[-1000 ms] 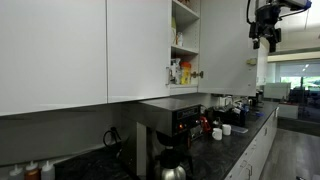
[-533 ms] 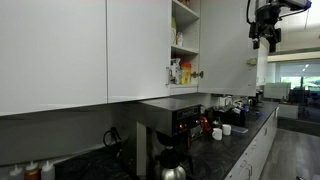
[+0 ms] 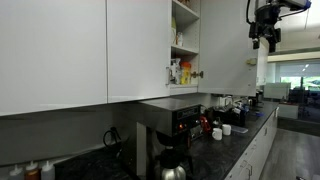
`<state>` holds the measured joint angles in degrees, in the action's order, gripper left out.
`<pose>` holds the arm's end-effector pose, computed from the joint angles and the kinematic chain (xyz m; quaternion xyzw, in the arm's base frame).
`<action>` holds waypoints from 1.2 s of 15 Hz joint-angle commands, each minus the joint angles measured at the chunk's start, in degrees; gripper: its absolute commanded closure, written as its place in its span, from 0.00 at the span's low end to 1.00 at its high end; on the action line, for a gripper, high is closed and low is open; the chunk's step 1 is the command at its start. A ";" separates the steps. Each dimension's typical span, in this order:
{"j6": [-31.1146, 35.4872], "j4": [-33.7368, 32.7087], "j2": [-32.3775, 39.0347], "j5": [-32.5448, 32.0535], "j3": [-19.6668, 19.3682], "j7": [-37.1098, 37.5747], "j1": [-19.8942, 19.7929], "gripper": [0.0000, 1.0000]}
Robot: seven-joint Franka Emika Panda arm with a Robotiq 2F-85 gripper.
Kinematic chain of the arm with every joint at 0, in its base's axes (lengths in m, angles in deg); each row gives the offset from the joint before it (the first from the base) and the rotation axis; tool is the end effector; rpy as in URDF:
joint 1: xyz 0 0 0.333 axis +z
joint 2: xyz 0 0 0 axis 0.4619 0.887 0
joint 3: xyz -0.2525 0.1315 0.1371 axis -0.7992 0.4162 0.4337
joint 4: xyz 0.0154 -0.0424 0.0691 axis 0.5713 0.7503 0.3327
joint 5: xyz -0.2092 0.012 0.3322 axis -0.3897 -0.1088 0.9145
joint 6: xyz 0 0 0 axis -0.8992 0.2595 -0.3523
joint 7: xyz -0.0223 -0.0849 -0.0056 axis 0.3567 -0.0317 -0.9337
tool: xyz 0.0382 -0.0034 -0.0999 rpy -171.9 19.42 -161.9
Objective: Close the cabinet door on the right
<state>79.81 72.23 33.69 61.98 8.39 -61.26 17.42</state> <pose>0.3416 -0.1748 0.6120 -0.9865 0.1570 0.0138 0.0437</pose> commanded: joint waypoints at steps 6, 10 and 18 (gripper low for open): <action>4.34 3.48 -3.79 -6.77 -3.26 -12.48 -0.79 0.00; 11.09 6.26 -6.75 -9.07 -7.72 -13.25 -2.94 0.00; 23.40 7.75 -7.79 -8.03 -16.47 -19.83 -4.27 0.00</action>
<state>99.23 79.21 25.39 53.44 -6.52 -78.12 13.73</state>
